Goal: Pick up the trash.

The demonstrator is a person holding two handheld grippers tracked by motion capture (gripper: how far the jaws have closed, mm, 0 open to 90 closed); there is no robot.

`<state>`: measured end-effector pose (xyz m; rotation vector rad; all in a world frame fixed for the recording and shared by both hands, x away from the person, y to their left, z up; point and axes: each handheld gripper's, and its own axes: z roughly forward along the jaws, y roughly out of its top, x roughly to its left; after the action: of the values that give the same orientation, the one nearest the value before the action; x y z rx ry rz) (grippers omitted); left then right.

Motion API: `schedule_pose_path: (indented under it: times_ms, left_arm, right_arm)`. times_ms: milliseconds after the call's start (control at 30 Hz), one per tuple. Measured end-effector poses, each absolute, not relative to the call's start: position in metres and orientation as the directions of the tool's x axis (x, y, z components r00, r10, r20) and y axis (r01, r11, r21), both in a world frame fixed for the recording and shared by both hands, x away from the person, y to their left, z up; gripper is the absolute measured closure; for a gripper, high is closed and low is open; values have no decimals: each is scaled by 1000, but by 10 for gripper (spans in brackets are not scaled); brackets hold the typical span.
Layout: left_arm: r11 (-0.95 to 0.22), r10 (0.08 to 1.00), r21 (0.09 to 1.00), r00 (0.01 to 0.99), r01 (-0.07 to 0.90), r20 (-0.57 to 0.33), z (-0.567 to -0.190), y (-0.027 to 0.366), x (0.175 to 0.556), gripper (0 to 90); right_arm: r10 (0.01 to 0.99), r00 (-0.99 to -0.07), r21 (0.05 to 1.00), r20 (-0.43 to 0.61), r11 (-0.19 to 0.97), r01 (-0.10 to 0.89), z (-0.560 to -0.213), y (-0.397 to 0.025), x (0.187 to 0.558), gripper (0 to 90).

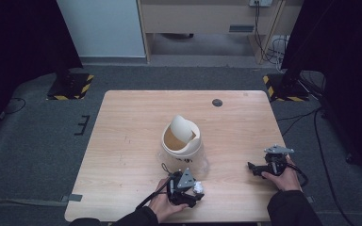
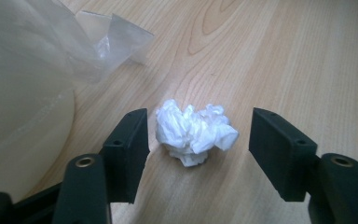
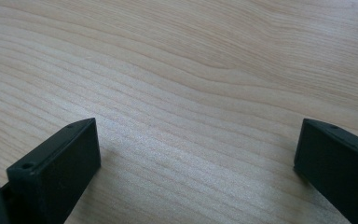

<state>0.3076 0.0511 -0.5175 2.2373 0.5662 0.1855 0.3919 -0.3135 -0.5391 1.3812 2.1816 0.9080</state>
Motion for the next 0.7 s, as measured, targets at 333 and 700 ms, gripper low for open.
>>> schedule_pose_path:
  times_ms: [333,700]
  left_arm:
    - [-618,447,712,894,334,-32,-520,47,311,537]
    - [-607,449,718,893,342,-46,-514,52,312,646]
  right_arm:
    - [902,-431,706,8,300,641,-539,-313,392,6]
    - [903,-430,706,7,300,642,-539,-313,392,6]
